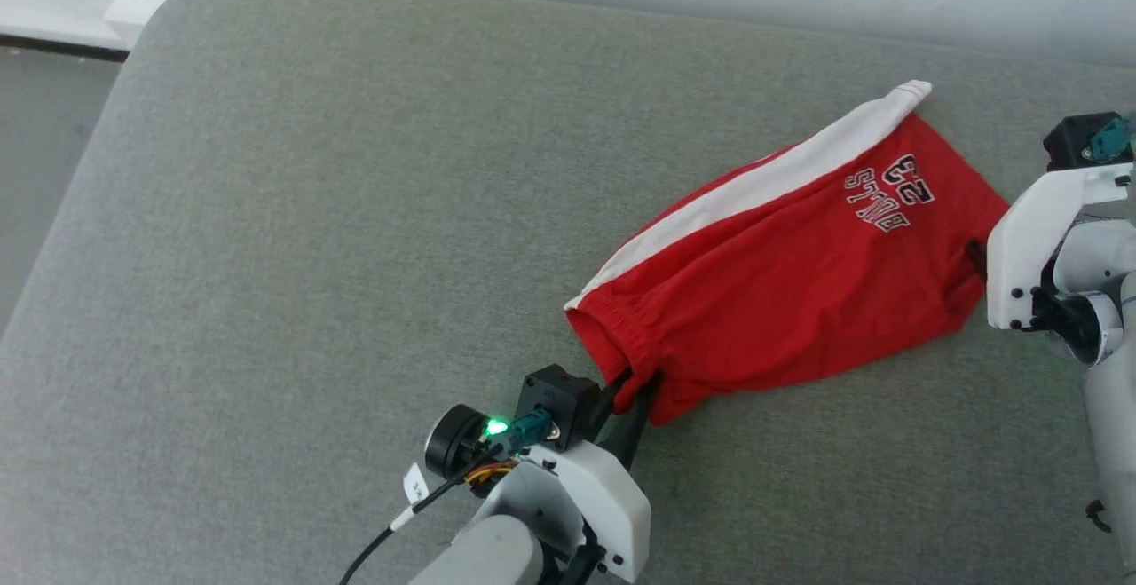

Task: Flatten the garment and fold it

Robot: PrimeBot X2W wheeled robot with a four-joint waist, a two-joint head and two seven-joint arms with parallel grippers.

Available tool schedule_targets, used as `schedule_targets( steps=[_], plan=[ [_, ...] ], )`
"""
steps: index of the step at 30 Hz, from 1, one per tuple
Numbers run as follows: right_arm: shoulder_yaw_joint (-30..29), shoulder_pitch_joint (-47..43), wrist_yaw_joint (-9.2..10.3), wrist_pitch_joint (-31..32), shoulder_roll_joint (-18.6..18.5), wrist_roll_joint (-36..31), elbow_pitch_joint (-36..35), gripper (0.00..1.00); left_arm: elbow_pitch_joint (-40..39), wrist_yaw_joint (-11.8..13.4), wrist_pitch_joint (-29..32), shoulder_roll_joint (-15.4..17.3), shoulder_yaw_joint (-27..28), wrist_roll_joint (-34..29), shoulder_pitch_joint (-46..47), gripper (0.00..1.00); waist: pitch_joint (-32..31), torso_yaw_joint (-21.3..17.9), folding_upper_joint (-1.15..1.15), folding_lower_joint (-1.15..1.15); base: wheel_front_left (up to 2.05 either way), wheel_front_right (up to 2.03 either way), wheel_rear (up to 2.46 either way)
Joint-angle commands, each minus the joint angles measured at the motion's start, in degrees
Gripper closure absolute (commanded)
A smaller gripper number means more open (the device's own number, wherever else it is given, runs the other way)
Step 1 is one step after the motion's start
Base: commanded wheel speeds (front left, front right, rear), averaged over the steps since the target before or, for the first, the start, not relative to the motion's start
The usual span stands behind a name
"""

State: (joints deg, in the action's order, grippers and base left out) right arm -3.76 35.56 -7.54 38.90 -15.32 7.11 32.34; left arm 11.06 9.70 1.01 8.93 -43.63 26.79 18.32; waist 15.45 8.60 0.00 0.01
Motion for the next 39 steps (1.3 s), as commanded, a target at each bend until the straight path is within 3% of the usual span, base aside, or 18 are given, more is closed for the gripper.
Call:
schedule_targets(
  steps=[1, 8, 9, 10, 11, 18, 24, 32, 39],
  plan=[
    [-0.3, 1.51, 0.05, 0.51, 0.19, -1.31, 2.08, 0.0, 0.49, -0.48, -0.57, -0.36, -0.33, -0.64, 1.27, 1.0, 1.36, 1.46, 0.0, -0.01, 0.0, 0.0, 0.0],
    [0.71, 2.96, 0.05, 1.99, 0.33, -2.45, 7.78, 0.0, 1.53, -0.83, -1.38, -1.02, -0.76, -0.65, 2.16, 1.0, 2.11, 1.98, 0.0, -0.01, 0.0, 0.0, 0.0],
    [1.14, 2.84, 0.05, 2.69, 0.27, -2.29, 8.69, 0.53, 1.75, -0.89, -1.53, -1.04, -0.76, -0.59, 2.23, 1.0, 2.15, 1.97, 0.0, -0.01, 0.0, 0.0, 0.0],
    [1.48, 2.72, 0.05, 3.45, 0.23, -1.92, 9.51, 0.95, 2.0, -0.95, -1.67, -1.02, -0.74, -0.52, 2.27, 1.0, 2.11, 1.94, 0.0, -0.01, 0.0, 0.0, 0.0],
    [1.8, 2.6, 0.05, 4.13, 0.23, -1.34, 10.15, 1.0, 2.28, -1.0, -1.79, -0.98, -0.71, -0.44, 2.28, 1.0, 1.99, 1.85, 0.0, -0.01, 0.0, 0.0, 0.0],
    [1.16, 1.38, 0.05, 2.59, 0.29, 4.13, 10.98, 1.0, 4.27, -1.14, -2.57, 0.27, 0.03, 0.5, 1.55, 1.0, -1.07, -0.25, 0.0, -0.01, 0.0, 0.0, 0.0],
    [-0.48, -2.86, 0.05, 0.7, 1.19, 14.59, 7.07, 1.0, 5.18, -0.95, -3.24, 2.41, 1.8, 1.88, 0.49, 1.0, -5.16, -2.82, 0.0, -0.01, 0.0, 0.0, 0.0],
    [-0.24, -16.52, 0.05, 0.24, 0.27, 23.01, -6.83, 1.0, 4.07, -0.56, -3.18, 6.16, 3.9, 3.92, -2.55, 1.0, -9.57, -5.98, 0.0, -0.01, 0.0, 0.0, 0.0],
    [-4.67, -32.0, 0.05, 1.12, 3.99, 24.93, -23.81, 1.0, 2.02, -1.24, -1.83, 8.89, 4.21, 5.94, -6.08, 1.0, -11.77, -7.53, 0.0, -0.01, 0.0, 0.0, 0.0]
  ],
)
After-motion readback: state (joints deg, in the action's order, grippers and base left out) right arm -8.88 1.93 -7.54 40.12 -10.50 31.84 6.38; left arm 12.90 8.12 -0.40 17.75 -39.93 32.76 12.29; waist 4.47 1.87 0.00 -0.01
